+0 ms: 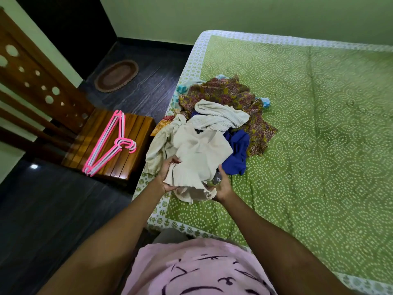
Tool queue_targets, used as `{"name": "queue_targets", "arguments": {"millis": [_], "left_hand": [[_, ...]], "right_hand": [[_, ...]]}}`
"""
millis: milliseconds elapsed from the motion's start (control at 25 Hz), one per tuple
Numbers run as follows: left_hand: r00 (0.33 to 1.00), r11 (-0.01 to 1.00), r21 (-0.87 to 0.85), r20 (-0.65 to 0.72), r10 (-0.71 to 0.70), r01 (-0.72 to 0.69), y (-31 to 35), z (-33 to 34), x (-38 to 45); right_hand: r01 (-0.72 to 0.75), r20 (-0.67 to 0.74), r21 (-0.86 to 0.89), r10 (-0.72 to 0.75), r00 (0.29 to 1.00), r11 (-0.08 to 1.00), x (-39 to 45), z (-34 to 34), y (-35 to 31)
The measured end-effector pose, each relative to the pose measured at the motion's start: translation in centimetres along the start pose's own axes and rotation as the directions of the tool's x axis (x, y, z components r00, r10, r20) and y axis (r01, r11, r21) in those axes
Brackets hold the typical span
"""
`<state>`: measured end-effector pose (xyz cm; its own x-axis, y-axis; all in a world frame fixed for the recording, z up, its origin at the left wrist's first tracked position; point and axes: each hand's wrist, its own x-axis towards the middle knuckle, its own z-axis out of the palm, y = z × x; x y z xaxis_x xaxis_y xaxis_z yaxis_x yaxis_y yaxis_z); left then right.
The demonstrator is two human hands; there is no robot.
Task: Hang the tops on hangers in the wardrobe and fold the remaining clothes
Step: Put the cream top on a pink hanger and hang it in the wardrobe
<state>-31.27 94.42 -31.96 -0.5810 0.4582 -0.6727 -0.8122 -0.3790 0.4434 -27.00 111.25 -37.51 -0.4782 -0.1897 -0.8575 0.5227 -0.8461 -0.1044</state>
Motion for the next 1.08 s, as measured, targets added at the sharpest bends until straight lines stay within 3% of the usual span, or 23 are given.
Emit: {"name": "queue_targets", "arguments": {"millis": [200,440,560,720,800,880,1000,1080], "left_hand": [[0.999,0.998,0.058,-0.033,0.014,-0.012,2.4,1.2,1.3],[0.978,0.996,-0.03,-0.196,0.076,-0.083,5.6,0.6,4.0],[0.954,0.988,0.049,-0.257,0.152,-0.144,9.9,0.6,5.0],[0.933,0.93,0.106,-0.03,0.358,-0.353,18.2,3.1,4.8],[0.916,0.902,0.163,0.049,0.397,-0.4,21.1,3.5,4.2],[0.902,0.869,0.245,0.085,0.423,-0.431,22.5,2.8,4.0],[0.863,0.813,0.34,-0.009,0.505,-0.472,21.0,-0.8,4.8],[0.87,0.84,0.371,-0.143,0.472,-0.396,17.4,-4.6,5.2]], "right_hand": [[0.043,0.008,-0.376,-0.043,0.999,0.926,0.3,1.5,-0.6],[0.257,0.005,-0.223,-0.263,0.965,0.94,-0.7,6.8,-3.5],[0.427,0.051,-0.239,-0.428,0.902,0.872,0.0,11.3,-6.4],[0.563,0.296,-0.18,-0.501,0.813,0.807,-2.8,18.2,-10.8],[0.621,0.431,-0.128,-0.521,0.737,0.773,-5.7,21.0,-11.6],[0.67,0.474,-0.122,-0.551,0.687,0.732,-6.8,21.9,-11.9],[0.655,0.457,-0.242,-0.512,0.728,0.716,-5.5,19.5,-11.2],[0.553,0.33,-0.348,-0.453,0.828,0.757,-3.3,16.0,-9.5]]}}
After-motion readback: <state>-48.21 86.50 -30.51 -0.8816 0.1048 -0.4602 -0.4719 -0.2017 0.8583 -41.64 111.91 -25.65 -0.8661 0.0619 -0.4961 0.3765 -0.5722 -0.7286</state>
